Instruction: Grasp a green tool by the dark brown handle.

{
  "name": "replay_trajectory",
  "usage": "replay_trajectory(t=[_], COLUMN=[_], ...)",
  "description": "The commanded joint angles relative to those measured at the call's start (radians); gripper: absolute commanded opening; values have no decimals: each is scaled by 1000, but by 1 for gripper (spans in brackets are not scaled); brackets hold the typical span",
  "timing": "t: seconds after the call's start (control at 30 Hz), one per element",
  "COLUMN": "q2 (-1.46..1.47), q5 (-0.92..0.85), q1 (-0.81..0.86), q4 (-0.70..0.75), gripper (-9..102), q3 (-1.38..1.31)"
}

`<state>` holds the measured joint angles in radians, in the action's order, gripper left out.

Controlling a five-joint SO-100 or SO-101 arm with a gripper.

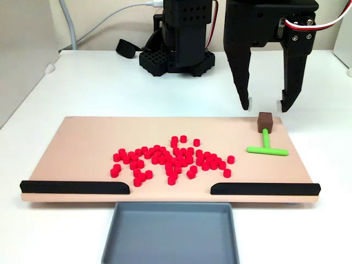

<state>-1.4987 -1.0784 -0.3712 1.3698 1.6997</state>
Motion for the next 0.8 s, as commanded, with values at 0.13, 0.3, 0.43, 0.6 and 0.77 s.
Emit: replay_trajectory(t=[0.13, 0.3, 0.43, 0.6, 0.77], q2=[14, 26, 35, 40, 48], q5=[-5, -6, -9, -12, -21], q1=[17, 17, 17, 17, 17], q4=[-32, -32, -32, -32, -32], gripper=[19, 19, 19, 18, 16], q3=[-8, -17, -21, -21, -21])
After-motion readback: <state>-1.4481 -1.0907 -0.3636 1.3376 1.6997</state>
